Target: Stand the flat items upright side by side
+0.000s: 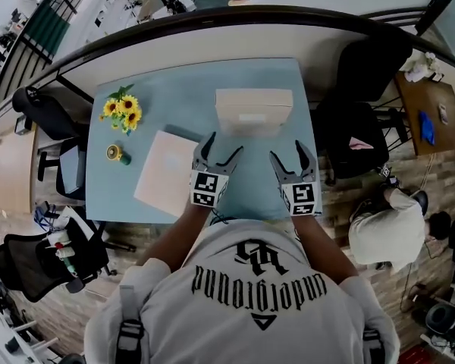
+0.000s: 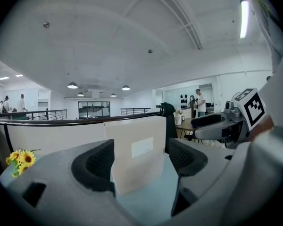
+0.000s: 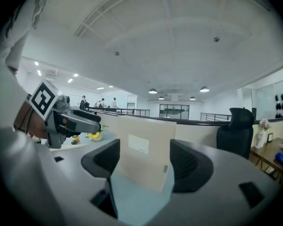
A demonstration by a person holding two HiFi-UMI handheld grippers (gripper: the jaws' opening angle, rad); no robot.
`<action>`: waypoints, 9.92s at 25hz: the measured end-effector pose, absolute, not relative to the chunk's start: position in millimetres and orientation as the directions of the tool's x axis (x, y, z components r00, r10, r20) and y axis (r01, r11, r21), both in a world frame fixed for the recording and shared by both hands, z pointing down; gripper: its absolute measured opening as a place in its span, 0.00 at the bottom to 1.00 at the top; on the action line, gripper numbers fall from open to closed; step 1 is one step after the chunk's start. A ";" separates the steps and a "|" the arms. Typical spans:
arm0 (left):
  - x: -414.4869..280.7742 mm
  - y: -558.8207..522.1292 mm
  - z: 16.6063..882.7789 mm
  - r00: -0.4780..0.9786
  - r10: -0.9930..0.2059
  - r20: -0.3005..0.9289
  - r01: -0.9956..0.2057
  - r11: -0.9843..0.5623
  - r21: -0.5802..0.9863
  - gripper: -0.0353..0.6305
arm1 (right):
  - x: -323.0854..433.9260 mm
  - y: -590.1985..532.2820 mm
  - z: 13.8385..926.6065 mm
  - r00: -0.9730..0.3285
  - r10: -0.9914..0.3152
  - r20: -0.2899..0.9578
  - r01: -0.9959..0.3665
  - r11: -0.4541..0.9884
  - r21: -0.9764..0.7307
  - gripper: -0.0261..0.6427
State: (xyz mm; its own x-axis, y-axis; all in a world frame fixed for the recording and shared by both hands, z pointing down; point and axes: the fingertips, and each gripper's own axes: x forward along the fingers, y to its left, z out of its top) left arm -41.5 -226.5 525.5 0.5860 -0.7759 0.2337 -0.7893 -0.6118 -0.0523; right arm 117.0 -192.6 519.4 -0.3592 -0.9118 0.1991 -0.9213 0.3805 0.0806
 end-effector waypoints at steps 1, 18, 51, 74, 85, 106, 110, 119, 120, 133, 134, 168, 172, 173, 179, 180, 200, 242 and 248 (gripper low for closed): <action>-38.9 -217.8 521.0 0.592 -0.774 0.226 -0.785 -0.617 -0.058 0.61 | 117.3 -183.2 514.5 -0.363 -0.912 0.192 -0.921 0.383 0.078 0.54; -38.7 -75.5 489.1 0.647 -0.741 0.181 -0.741 -0.666 -0.081 0.61 | 100.5 -29.8 495.2 -0.371 -0.916 0.150 -0.924 0.381 0.042 0.53; -357.2 -158.7 534.7 0.697 -0.632 0.338 -0.670 -0.743 -0.007 0.62 | -195.7 -104.7 532.5 -0.309 -0.904 0.295 -0.951 0.297 -0.086 0.54; -400.7 -227.5 749.0 0.601 -0.333 0.727 -0.719 -0.623 0.308 0.65 | -215.8 -149.8 738.4 -0.439 -0.609 0.661 -0.890 0.194 -0.412 0.54; -403.1 -219.3 795.8 0.669 -0.062 0.740 -0.673 -0.471 0.570 0.65 | -231.5 -152.9 786.3 -0.570 -0.428 0.702 -0.801 0.096 -0.591 0.54; -388.5 -216.8 752.5 0.669 -0.126 0.732 -0.662 -0.547 0.512 0.59 | -221.9 -158.4 751.5 -0.522 -0.479 0.706 -0.836 0.125 -0.534 0.47; -382.5 -206.9 727.2 0.671 -0.167 0.722 -0.651 -0.600 0.466 0.58 | -216.6 -150.1 725.5 -0.478 -0.538 0.695 -0.867 0.159 -0.473 0.47; -356.3 -188.5 672.0 0.694 -0.268 0.668 -0.613 -0.706 0.354 0.58 | -192.6 -131.7 667.2 -0.354 -0.672 0.651 -0.932 0.192 -0.309 0.47; -351.9 -187.3 667.0 0.696 -0.277 0.662 -0.609 -0.717 0.340 0.58 | -188.4 -129.9 661.6 -0.339 -0.683 0.647 -0.938 0.193 -0.287 0.47; -285.6 -196.8 617.2 0.700 -0.427 0.572 -0.616 -0.766 0.183 0.58 | -122.1 -138.8 608.6 -0.229 -0.809 0.542 -0.972 0.221 -0.082 0.46; -278.3 -197.6 614.3 0.697 -0.441 0.566 -0.624 -0.762 0.174 0.58 | -114.6 -140.4 605.5 -0.226 -0.815 0.533 -0.972 0.224 -0.069 0.46; -51.0 -204.2 611.9 0.476 -0.695 0.539 -0.821 -0.571 -0.010 0.59 | 120.5 -187.4 594.6 -0.366 -0.837 0.407 -0.882 0.451 0.135 0.45; -47.2 -220.4 621.1 0.481 -0.681 0.552 -0.815 -0.580 -0.005 0.59 | 123.7 -203.3 603.2 -0.354 -0.835 0.421 -0.883 0.446 0.143 0.45; -47.8 -224.4 625.9 0.479 -0.677 0.559 -0.814 -0.581 -0.006 0.59 | 124.1 -206.7 605.8 -0.351 -0.834 0.427 -0.883 0.446 0.144 0.45; -48.5 -247.3 643.2 0.487 -0.652 0.581 -0.809 -0.587 0.018 0.59 | 120.7 -230.4 621.5 -0.343 -0.824 0.450 -0.884 0.445 0.141 0.45; -49.0 -251.6 647.4 0.486 -0.650 0.584 -0.808 -0.589 0.016 0.59 | 120.4 -234.0 624.2 -0.342 -0.823 0.454 -0.884 0.445 0.140 0.45; -48.0 -282.3 668.3 0.488 -0.644 0.590 -0.803 -0.596 0.014 0.59 | 122.9 -262.7 645.1 -0.333 -0.815 0.473 -0.890 0.437 0.127 0.44; -62.4 -160.4 514.9 0.527 -0.811 0.253 -0.838 -0.546 -0.005 0.27 | 103.4 -145.2 511.4 -0.551 -0.808 0.208 -0.810 0.578 0.100 0.22; -65.9 -119.8 474.1 0.590 -0.789 0.174 -0.801 -0.598 0.005 0.05 | 83.9 -106.6 474.4 -0.632 -0.764 0.132 -0.757 0.645 0.104 0.05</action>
State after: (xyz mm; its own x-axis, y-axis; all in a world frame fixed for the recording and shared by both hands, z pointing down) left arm -65.9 -119.8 474.1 0.5900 -0.7885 0.1735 -0.8012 -0.5983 0.0054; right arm 83.9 -106.6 474.4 -0.6318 -0.7637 0.1323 -0.7574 0.6446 0.1040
